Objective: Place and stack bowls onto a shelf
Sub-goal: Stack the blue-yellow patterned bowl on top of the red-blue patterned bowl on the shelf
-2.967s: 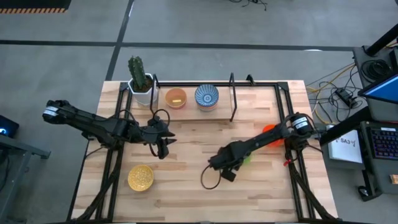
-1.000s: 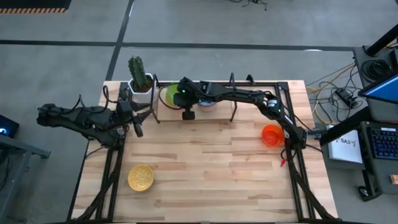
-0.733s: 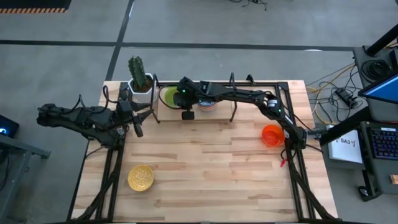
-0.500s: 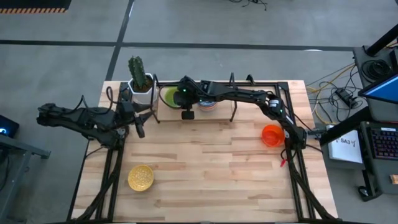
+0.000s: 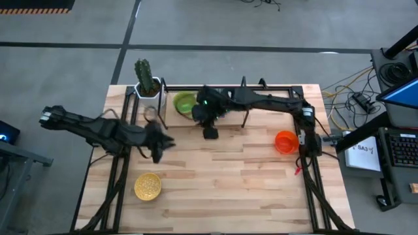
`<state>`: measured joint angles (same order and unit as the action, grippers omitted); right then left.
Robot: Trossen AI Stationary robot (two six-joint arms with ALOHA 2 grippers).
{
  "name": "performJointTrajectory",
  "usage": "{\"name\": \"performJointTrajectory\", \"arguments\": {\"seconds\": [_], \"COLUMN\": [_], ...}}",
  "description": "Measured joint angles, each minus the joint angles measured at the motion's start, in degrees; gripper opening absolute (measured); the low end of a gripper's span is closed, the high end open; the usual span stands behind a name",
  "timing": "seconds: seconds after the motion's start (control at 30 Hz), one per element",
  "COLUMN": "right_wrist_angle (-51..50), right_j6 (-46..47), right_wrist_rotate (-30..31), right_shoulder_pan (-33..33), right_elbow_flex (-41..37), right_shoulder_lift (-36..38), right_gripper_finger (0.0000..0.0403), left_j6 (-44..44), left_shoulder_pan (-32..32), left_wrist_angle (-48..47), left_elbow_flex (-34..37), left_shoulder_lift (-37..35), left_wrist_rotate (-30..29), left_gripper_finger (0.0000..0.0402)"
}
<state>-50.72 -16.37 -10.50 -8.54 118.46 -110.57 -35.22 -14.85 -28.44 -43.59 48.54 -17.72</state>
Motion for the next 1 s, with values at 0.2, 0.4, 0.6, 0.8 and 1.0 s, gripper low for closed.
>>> {"name": "performJointTrajectory", "arguments": {"seconds": [0.2, 0.4, 0.6, 0.8, 1.0], "right_wrist_angle": [0.7, 10.7, 22.5, 34.8, 40.9], "right_j6": [2.8, 7.6, 12.4, 13.5, 13.1], "right_wrist_rotate": [0.0, 0.0, 2.5, 8.0, 9.1], "right_shoulder_pan": [7.2, 14.1, 18.8, 22.5, 23.3], "right_elbow_flex": [-9.1, -25.2, -41.3, -52.7, -58.5], "right_shoulder_lift": [6.8, 15.9, 25.8, 34.0, 40.1], "right_gripper_finger": [0.0068, 0.0068, 0.0068, 0.0068, 0.0068], "left_j6": [-16.4, -29.8, -40.4, -45.6, -51.0], "left_shoulder_pan": [-4.6, -11.2, -16.6, -18.7, -20.8], "left_wrist_angle": [-2.8, -15.0, -30.3, -37.2, -36.4], "left_elbow_flex": [-2.1, -10.6, -22.9, -27.8, -29.3], "left_shoulder_lift": [11.4, 22.3, 33.0, 42.2, 47.0], "left_wrist_rotate": [8.6, 10.0, 11.9, 18.6, 21.9], "left_gripper_finger": [0.0098, 0.0098, 0.0098, 0.0098, 0.0102]}}
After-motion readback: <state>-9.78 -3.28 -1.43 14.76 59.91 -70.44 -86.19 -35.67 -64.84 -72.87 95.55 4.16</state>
